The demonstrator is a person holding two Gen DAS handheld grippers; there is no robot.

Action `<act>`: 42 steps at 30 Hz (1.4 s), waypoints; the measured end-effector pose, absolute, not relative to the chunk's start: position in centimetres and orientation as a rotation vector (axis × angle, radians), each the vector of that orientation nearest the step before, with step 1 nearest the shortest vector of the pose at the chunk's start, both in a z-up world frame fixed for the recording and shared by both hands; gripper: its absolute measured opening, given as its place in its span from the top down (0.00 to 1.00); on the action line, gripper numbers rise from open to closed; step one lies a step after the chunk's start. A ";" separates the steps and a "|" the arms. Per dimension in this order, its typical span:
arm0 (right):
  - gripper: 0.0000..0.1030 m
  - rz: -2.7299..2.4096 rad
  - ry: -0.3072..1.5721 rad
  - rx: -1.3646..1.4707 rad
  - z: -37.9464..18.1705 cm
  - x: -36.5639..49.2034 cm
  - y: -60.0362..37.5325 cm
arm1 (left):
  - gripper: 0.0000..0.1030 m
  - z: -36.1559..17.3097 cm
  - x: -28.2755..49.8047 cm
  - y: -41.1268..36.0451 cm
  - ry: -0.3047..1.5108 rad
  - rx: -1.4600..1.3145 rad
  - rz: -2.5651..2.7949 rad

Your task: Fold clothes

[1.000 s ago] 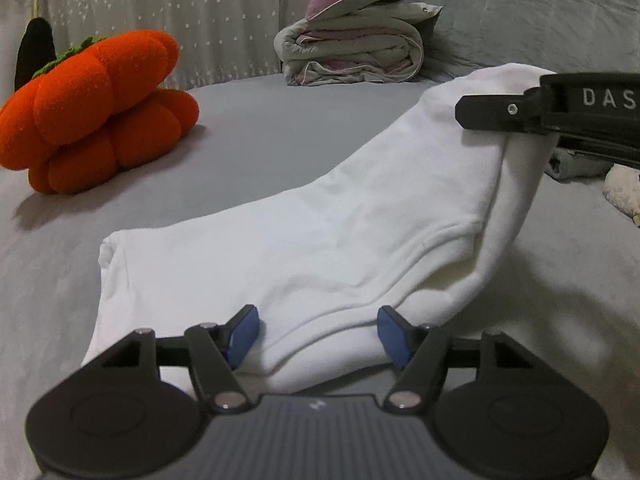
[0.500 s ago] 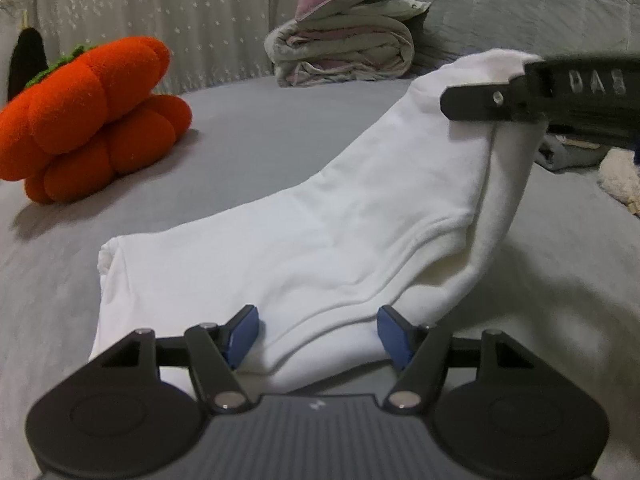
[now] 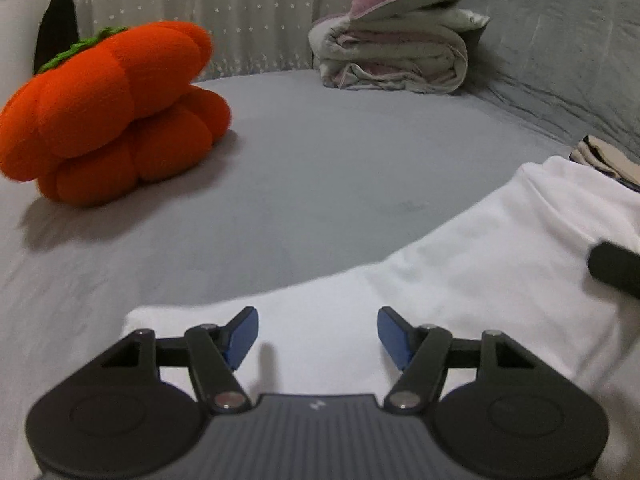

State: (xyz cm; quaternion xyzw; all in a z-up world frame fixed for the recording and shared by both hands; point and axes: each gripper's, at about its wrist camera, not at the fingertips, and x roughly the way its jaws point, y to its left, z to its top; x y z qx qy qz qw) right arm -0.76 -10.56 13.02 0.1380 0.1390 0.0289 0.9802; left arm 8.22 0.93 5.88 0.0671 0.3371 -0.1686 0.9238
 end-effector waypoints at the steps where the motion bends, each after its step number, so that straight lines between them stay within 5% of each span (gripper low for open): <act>1: 0.82 0.059 0.281 0.279 13.0 -0.7 -10.6 | 0.35 5.7 8.9 0.5 0.702 0.145 -0.344; 22: 0.82 0.066 0.286 0.258 12.7 -0.7 -10.7 | 0.34 4.6 12.9 0.1 0.772 0.141 -0.283; 42: 0.82 0.063 0.282 0.258 12.9 -0.6 -10.9 | 0.33 4.9 2.3 0.5 0.712 0.348 -0.424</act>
